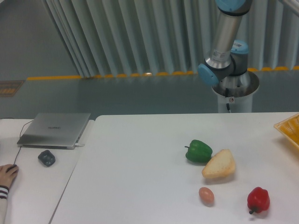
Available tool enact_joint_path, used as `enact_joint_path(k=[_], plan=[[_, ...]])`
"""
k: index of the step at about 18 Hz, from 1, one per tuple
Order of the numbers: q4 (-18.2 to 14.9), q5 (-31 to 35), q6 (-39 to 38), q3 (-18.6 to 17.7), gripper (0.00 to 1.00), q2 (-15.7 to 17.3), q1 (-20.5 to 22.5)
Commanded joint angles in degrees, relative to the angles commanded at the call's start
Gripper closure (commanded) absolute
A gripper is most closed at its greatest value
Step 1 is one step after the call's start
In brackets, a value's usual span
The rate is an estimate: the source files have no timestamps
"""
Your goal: Place the yellow pepper on the table
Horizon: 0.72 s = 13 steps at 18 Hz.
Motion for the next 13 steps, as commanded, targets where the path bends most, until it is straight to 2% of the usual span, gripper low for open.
enact_joint_path(k=[4,5,8,12,13], plan=[[-1.05,-0.35,0.26,2.45,0.60,0.53,-0.26],[-2.27,-0.96,0.26,3.51,0.60,1.23,-0.26],[-4.39,-6.84,-0.35,5.80,0.60,1.67,-0.96],[-4.48,-14.04,-3.15,6.15,0.58,3.60,-1.40],[-4.40,-14.41,-4.90,6.41,0.58,3.69,-2.80]])
